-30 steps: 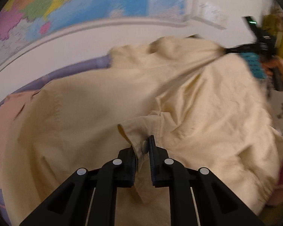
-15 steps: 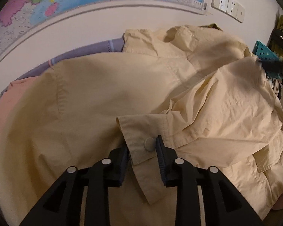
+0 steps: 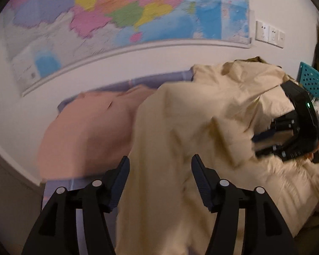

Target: Fold large clothes

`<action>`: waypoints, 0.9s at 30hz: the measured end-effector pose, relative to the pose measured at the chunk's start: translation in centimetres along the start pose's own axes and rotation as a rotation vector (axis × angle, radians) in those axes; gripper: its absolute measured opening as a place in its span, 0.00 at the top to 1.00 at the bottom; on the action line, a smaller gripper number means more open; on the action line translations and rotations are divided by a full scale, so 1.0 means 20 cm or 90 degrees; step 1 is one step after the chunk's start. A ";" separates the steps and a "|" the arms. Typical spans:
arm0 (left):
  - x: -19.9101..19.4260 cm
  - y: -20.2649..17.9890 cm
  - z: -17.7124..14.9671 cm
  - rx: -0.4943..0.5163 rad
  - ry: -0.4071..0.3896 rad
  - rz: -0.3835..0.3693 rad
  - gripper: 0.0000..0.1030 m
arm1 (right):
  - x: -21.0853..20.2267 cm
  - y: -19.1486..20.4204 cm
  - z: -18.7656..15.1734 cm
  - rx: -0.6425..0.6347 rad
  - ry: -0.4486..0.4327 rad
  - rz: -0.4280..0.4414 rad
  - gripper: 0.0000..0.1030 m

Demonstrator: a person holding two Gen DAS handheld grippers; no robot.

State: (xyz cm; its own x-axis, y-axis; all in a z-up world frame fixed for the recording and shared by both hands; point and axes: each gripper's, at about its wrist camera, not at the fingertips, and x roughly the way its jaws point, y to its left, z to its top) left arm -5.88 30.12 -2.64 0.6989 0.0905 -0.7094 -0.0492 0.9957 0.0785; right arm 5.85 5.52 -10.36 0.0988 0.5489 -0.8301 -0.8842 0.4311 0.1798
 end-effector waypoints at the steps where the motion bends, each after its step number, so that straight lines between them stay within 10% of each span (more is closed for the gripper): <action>1: 0.00 0.02 -0.04 -0.004 0.008 0.006 0.44 | 0.00 0.00 0.01 0.010 0.001 0.001 0.60; 10: -0.09 0.06 -0.31 0.023 0.054 -0.051 0.44 | -0.17 0.06 -0.04 0.049 -0.064 0.055 0.54; 14: -0.09 0.02 -0.34 0.062 0.085 -0.033 0.94 | -0.23 0.17 -0.01 0.042 -0.095 0.116 0.53; 27: -0.52 -0.20 0.36 0.114 -0.052 -0.231 0.95 | -0.49 0.40 -0.14 0.002 -0.216 0.246 0.45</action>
State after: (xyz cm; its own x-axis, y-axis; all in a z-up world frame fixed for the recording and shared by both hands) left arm -7.90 24.97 9.51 0.7028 -0.2742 -0.6564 0.3298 0.9432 -0.0409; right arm -3.48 1.63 -2.31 -0.0925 0.8699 -0.4845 -0.8837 0.1525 0.4425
